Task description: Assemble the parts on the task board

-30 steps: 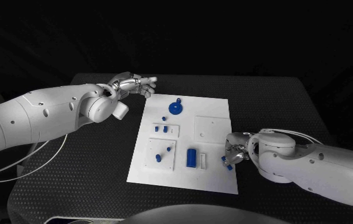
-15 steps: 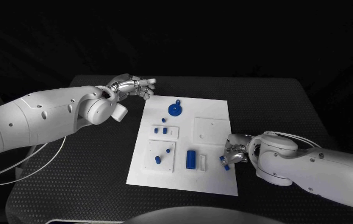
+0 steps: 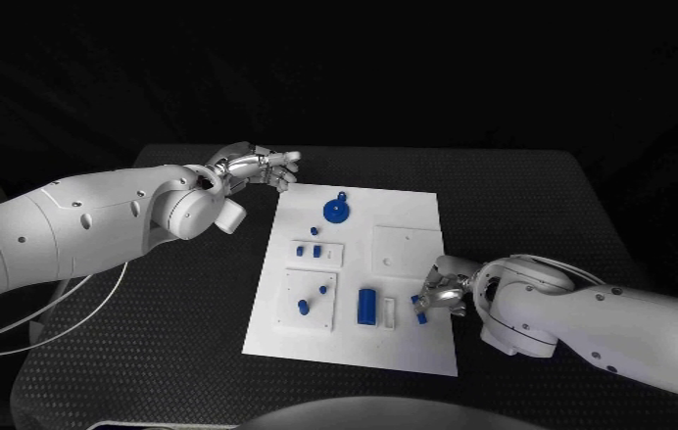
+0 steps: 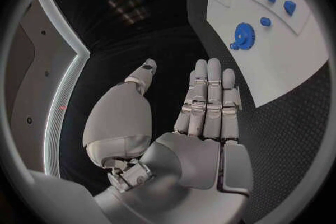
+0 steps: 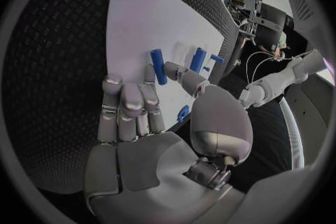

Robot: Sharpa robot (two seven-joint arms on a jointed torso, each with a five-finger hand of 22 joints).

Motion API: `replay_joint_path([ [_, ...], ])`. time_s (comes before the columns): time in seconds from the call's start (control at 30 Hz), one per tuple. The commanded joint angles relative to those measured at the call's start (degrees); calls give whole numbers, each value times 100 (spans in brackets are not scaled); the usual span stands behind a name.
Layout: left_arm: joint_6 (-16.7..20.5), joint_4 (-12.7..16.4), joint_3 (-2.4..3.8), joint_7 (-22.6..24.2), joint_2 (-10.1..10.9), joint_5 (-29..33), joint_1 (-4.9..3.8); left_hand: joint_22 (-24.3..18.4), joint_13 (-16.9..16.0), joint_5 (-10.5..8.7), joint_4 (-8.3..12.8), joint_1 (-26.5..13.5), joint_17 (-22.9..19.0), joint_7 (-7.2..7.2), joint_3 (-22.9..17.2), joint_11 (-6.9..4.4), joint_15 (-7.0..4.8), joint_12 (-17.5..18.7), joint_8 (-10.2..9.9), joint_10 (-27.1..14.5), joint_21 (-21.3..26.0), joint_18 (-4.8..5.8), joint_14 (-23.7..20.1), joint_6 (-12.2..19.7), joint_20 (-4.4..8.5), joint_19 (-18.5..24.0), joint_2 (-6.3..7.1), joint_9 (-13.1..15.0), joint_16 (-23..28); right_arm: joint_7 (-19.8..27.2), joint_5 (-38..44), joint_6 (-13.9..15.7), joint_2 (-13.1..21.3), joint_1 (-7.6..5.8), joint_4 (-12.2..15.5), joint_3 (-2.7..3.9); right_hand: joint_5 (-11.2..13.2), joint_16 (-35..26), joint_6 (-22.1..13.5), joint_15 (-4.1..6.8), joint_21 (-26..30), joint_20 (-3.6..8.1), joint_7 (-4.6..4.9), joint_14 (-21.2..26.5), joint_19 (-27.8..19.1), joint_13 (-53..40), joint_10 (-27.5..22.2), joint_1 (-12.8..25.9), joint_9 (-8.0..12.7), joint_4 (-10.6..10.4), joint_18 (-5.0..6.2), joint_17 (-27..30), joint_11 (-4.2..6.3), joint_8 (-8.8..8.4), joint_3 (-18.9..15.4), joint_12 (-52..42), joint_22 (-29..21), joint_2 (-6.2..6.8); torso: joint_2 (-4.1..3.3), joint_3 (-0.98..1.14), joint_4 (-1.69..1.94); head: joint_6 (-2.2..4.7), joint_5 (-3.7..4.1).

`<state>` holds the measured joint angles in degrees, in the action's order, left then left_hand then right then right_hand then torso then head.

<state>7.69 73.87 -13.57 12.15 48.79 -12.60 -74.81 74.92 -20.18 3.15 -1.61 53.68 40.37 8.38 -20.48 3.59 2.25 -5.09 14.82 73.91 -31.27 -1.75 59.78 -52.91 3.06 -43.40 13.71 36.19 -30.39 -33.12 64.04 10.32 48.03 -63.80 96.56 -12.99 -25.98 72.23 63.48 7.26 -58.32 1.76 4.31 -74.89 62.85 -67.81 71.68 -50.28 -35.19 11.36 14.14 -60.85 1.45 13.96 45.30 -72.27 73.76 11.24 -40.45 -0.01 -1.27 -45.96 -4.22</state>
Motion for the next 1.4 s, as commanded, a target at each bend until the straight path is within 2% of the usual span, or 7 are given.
replay_joint_path([
  [0.03,-55,17,3,38,-6,-17,-6,119,4,-31,-5,60,7,-34,48,9,22,38,18,47,31,-86,-8,4,11,27,-13,8,24,17,-338,183,-69,3,23,-2,-3,-26,4,46,-28,-5,-4,-9,46,-5,75,100,-3,-36,86,-6,56,13,3,-24,-5,22,-3,3,0,-11,0],
  [0.23,-65,22,4,34,-17,-27,-6,119,5,-31,-13,70,9,-33,58,11,21,41,16,44,31,-87,-6,7,12,26,-9,7,26,13,-451,119,-204,4,-7,-3,-75,-37,-9,44,-17,2,-1,-1,27,9,45,129,9,-23,86,-4,54,5,24,-2,-9,60,1,6,-8,-4,2],
  [0.33,-64,28,4,32,-19,-29,-6,119,6,-31,-17,74,10,-32,61,11,21,41,16,44,31,-87,-5,8,12,26,-10,7,26,22,-595,122,-287,7,-31,-4,-88,-38,-9,44,-16,3,-1,0,26,17,38,129,11,-20,86,-4,54,5,30,5,-9,60,-4,3,-5,7,21],
  [0.53,-69,26,4,28,-22,-43,-6,119,6,-31,-26,88,11,-32,68,11,21,43,16,44,32,-88,-6,8,12,26,-16,7,29,33,-605,117,-359,10,-63,-4,-97,-41,-8,44,-19,2,1,0,27,11,39,156,14,-19,86,-4,52,6,10,3,-9,64,-1,10,2,-2,12],
  [1.2,-90,40,4,1,-14,-66,-6,118,7,-32,-58,139,17,-31,108,12,23,47,16,45,34,-87,-8,10,10,29,-40,6,39,53,-630,-51,-497,74,-140,-4,-16,-44,-4,40,-20,0,1,0,18,11,28,221,22,-30,86,-6,51,12,-53,11,-9,77,-3,8,2,-47,-45],
  [1.4,-88,40,4,-2,-10,-67,-6,118,7,-32,-69,147,18,-31,122,12,23,48,16,46,35,-86,-8,10,10,30,-43,6,41,94,-637,3,-532,87,-186,-4,61,-46,-4,41,-20,0,0,1,15,12,22,249,27,-54,86,-7,52,14,-78,17,-10,83,-4,7,3,-56,-54],
])
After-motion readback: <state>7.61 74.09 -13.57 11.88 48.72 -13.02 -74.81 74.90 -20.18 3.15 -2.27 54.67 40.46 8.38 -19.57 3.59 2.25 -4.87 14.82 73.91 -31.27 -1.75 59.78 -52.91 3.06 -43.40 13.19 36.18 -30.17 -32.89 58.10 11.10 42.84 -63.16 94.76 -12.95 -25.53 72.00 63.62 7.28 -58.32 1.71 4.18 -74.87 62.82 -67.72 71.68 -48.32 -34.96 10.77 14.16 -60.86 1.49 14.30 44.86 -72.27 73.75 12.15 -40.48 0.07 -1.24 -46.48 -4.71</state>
